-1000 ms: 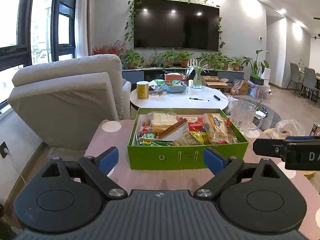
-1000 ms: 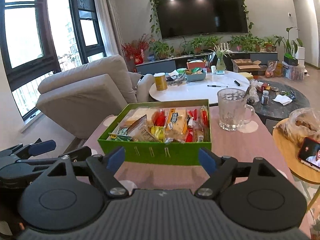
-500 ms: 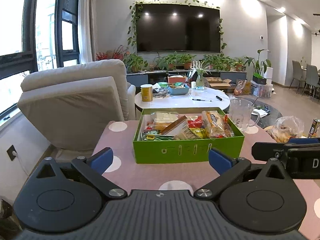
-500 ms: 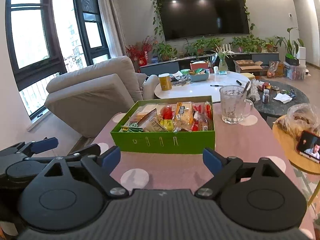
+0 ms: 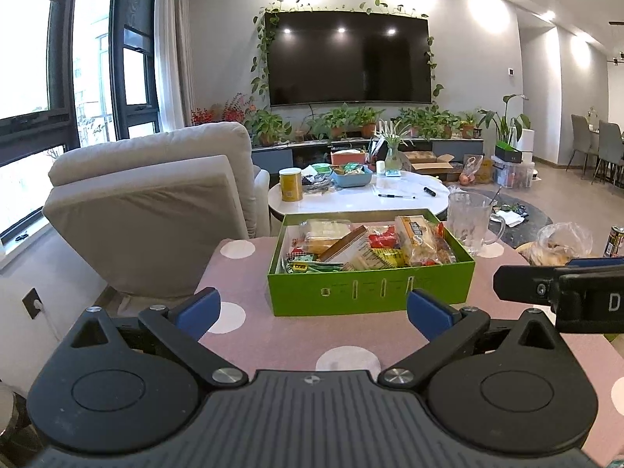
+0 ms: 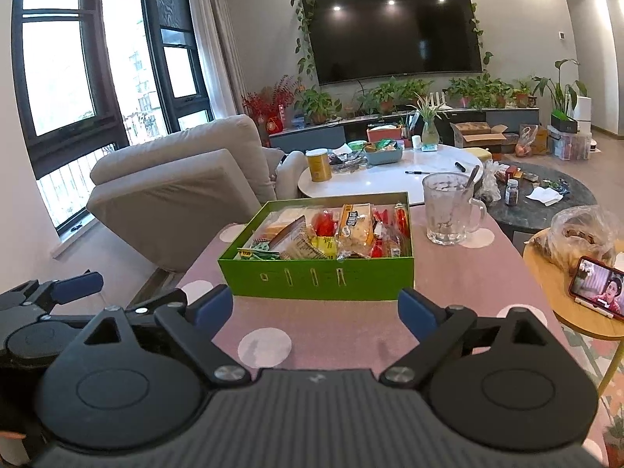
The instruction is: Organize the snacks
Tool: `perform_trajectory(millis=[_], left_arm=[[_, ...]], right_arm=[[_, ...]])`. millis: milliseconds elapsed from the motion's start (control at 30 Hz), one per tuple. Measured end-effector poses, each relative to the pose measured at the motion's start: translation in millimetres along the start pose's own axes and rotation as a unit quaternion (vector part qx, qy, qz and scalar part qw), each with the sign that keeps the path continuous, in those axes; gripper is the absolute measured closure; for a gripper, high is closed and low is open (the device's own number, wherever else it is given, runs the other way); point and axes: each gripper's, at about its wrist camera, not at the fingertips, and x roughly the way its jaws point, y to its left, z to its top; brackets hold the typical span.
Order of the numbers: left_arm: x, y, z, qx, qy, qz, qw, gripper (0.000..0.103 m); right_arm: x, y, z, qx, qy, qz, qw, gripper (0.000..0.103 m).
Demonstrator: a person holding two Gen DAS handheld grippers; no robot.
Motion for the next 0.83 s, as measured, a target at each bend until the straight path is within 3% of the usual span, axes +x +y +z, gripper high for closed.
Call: perform_trajectory(millis=[300,833], left_arm=[[8.4,2.5,-0.2,-0.009,0.016,0.004,0.9998,0.000],[6.6,5.0,-5.2,-0.012,0.011,-0.004,0.9999,0.000]], right_arm=[[1.7,-1.3,0.2,0.006,0.005,-0.005,1.000,0.038],[5.1,2.7,-0.7,0.004,0.012,-0.006,1.000,0.038]])
